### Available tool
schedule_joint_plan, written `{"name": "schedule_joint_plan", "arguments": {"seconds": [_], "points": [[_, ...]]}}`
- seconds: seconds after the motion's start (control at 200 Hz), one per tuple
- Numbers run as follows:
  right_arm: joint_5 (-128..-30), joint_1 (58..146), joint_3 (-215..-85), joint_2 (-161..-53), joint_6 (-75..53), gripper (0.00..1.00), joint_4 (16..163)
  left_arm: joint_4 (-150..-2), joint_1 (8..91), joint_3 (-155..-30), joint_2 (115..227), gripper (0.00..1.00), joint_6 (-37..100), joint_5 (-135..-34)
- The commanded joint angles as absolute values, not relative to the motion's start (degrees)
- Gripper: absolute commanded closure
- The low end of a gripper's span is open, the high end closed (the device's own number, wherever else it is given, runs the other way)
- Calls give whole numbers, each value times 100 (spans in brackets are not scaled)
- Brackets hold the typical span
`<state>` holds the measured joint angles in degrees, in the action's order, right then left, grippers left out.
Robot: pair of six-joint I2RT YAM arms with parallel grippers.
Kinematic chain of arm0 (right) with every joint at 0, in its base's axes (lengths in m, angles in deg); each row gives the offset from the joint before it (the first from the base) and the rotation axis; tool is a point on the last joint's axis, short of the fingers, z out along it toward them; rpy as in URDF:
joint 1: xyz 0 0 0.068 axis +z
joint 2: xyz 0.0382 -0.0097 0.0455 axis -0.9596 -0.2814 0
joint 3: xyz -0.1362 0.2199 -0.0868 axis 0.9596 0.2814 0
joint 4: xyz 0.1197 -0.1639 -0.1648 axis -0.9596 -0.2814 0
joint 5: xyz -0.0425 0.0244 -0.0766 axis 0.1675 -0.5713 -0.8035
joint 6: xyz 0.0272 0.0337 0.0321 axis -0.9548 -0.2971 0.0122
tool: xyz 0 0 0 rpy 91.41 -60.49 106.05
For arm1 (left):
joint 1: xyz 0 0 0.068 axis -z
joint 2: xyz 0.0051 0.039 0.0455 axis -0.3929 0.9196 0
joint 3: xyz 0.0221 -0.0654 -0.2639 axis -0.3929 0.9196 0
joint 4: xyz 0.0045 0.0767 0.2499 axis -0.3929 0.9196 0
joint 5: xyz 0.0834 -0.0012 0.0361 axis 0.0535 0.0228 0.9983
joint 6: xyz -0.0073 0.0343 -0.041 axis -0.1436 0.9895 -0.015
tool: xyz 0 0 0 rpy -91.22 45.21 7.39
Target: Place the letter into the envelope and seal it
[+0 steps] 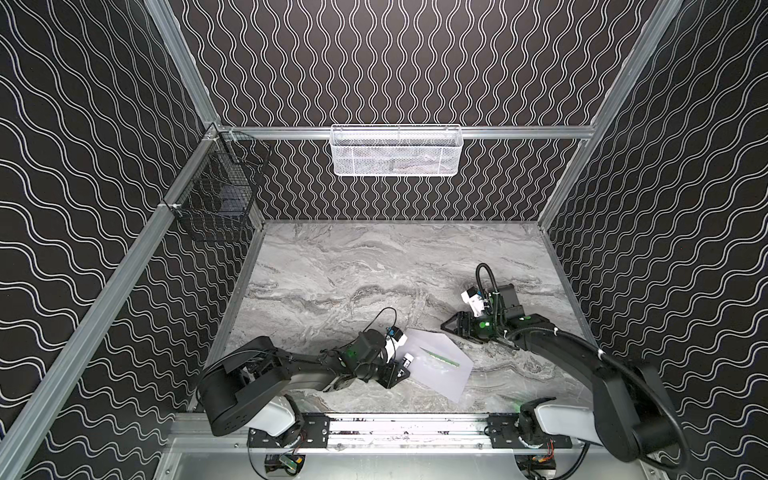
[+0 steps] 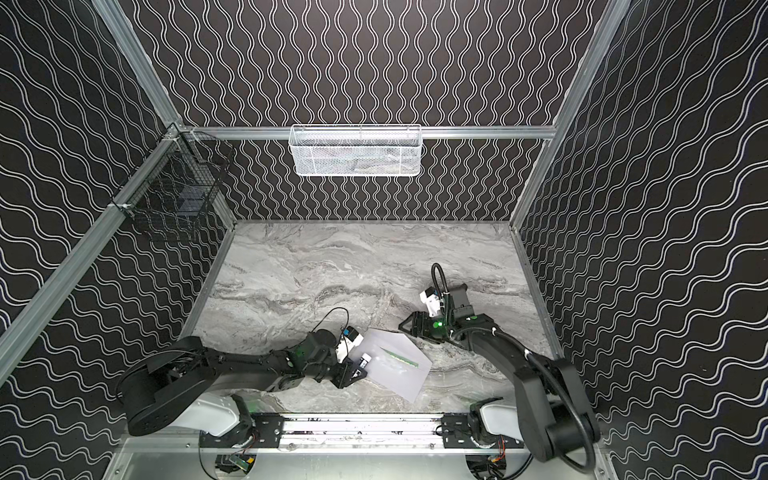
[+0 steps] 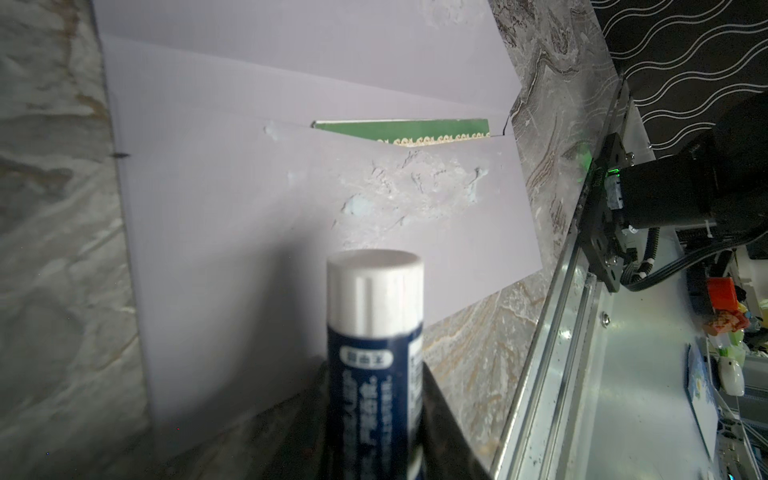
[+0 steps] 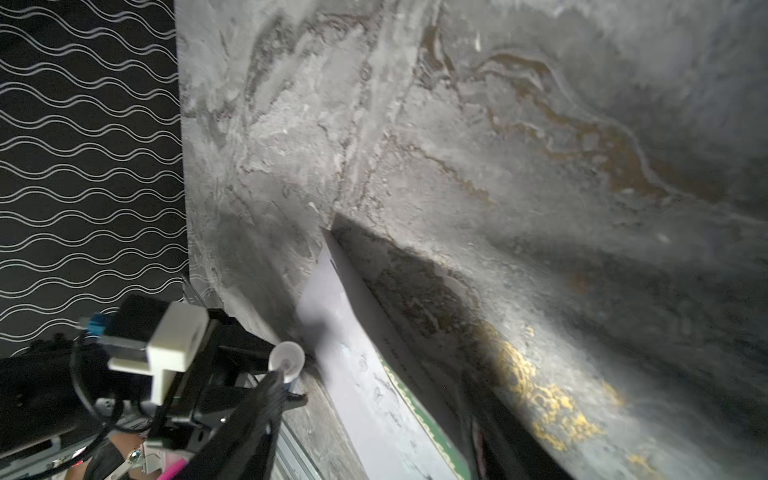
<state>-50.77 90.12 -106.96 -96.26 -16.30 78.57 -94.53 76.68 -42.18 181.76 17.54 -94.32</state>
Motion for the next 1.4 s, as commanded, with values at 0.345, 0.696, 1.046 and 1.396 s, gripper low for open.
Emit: {"name": "schedule_joint_plan", "arguments": {"seconds": [0.345, 0.696, 1.046, 1.396], "points": [[-4201, 9483, -9864, -9052, -2122, 45, 8678, -9129, 7543, -4328, 18539, 100, 1999, -9432], [-4254, 9835, -9181, -9384, -2601, 48, 9625, -9140, 7543, -4299, 18527, 100, 1975, -9426], [-4980, 10276, -8911, -9523, -2590, 64, 9741, -9109, 7543, -4369, 18628, 100, 2000, -9483], [-5300, 10326, -9323, -9573, -2630, 81, 9927, -9125, 7543, -4405, 18762, 100, 2049, -9531]]}}
